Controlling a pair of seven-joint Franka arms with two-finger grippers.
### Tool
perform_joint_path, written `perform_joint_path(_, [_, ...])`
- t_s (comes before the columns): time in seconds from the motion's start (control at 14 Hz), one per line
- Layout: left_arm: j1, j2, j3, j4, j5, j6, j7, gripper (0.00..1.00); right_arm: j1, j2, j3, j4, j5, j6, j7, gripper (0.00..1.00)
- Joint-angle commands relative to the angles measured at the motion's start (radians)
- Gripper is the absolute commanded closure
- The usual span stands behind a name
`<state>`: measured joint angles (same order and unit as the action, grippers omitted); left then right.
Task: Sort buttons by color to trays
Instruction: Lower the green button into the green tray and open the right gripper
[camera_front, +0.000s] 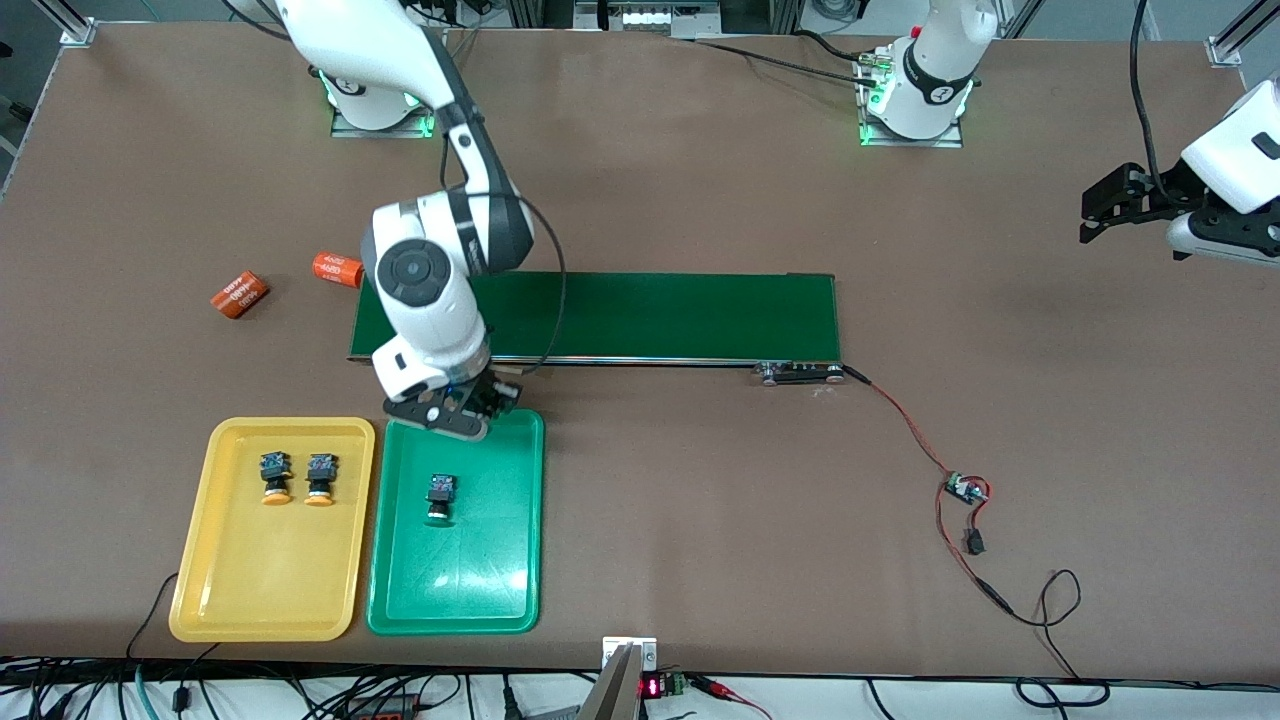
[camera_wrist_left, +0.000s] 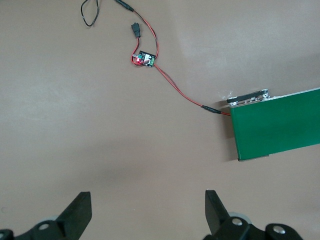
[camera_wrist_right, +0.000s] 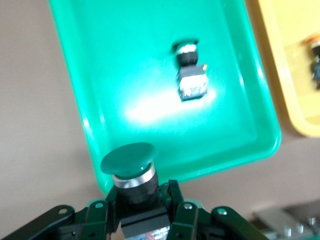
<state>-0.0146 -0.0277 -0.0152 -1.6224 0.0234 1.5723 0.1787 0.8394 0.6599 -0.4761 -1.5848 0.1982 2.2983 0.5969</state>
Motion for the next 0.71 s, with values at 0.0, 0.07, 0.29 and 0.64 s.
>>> perform_joint_path(0.0, [-0.002, 0.011, -0.002, 0.029, 0.007, -0.021, -0.01, 0.0, -0.058, 0.096, 0.008, 0.135, -0.008, -0.02, -0.017, 0.7])
perform_joint_path(0.07, [-0.002, 0.011, -0.002, 0.029, 0.007, -0.021, -0.01, 0.0, -0.072, 0.11, 0.01, 0.149, -0.005, -0.019, -0.026, 0.7])
perform_joint_path(0.29, [-0.002, 0.011, -0.002, 0.029, 0.007, -0.021, -0.01, 0.0, -0.109, 0.176, 0.016, 0.25, 0.006, -0.019, -0.028, 0.7])
perform_joint_path(0.64, [-0.002, 0.011, -0.002, 0.029, 0.007, -0.021, -0.01, 0.0, -0.155, 0.28, 0.031, 0.361, 0.047, 0.024, -0.025, 0.7])
